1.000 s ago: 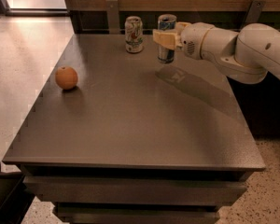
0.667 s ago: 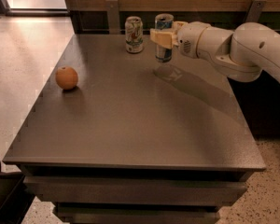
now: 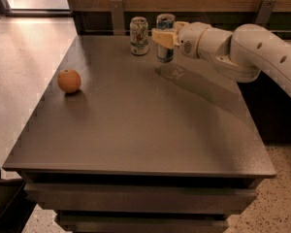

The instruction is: Move redbull can near 7up can

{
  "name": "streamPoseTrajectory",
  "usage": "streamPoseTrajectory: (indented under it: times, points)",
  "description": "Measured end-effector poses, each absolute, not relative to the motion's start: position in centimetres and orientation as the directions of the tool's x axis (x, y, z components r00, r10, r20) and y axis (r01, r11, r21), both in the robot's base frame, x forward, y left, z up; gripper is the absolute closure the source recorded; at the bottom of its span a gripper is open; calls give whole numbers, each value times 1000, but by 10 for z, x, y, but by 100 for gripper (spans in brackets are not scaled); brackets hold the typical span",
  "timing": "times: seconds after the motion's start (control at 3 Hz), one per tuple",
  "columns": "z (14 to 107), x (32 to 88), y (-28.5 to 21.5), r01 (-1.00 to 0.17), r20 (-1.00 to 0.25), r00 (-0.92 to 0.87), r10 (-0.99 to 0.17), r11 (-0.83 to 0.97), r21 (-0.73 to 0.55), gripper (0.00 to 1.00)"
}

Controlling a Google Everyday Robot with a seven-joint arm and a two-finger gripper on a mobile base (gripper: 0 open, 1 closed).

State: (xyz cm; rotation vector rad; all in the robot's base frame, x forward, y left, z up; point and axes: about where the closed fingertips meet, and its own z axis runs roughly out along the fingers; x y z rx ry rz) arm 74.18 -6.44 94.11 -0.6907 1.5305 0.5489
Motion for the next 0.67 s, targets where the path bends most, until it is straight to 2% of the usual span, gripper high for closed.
streamPoseTrajectory:
  times: [0.67]
  points:
    - [930,760,-59,-702,-997,-6,-76,711,-50,100]
